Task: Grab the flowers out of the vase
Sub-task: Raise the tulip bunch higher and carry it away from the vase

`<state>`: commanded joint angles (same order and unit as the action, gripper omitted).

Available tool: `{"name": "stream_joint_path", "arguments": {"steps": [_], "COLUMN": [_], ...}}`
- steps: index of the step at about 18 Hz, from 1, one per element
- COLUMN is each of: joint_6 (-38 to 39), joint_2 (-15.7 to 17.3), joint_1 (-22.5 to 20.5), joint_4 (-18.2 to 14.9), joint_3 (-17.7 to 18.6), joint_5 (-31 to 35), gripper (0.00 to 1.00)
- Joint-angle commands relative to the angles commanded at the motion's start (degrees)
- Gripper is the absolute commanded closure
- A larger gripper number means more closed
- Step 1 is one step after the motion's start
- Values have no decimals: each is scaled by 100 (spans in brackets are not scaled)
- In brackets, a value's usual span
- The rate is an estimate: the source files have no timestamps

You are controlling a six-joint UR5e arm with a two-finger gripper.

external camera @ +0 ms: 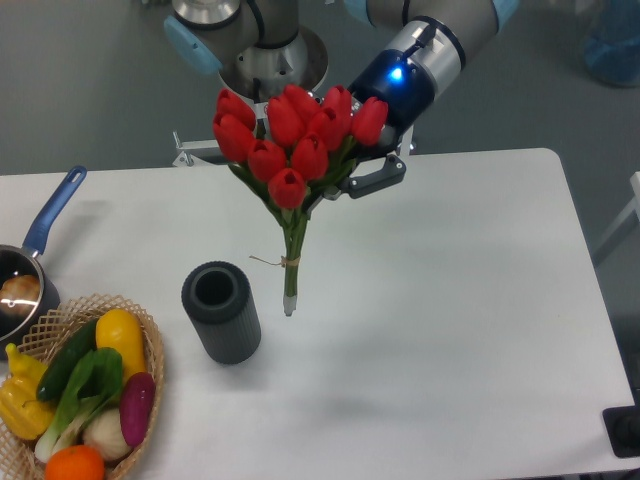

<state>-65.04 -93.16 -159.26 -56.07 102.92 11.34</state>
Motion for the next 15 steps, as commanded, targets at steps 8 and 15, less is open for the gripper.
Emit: {"name": "stream_joint_path", "arguments": {"steps": [8, 15], "joint_6": [-18, -9], "joint_2": [9, 9], "joint_1": [-62, -62], "joint_4": [0, 0], "joint_3": [53, 53], "joint_5": [0, 0], "gripper": [66, 66]}}
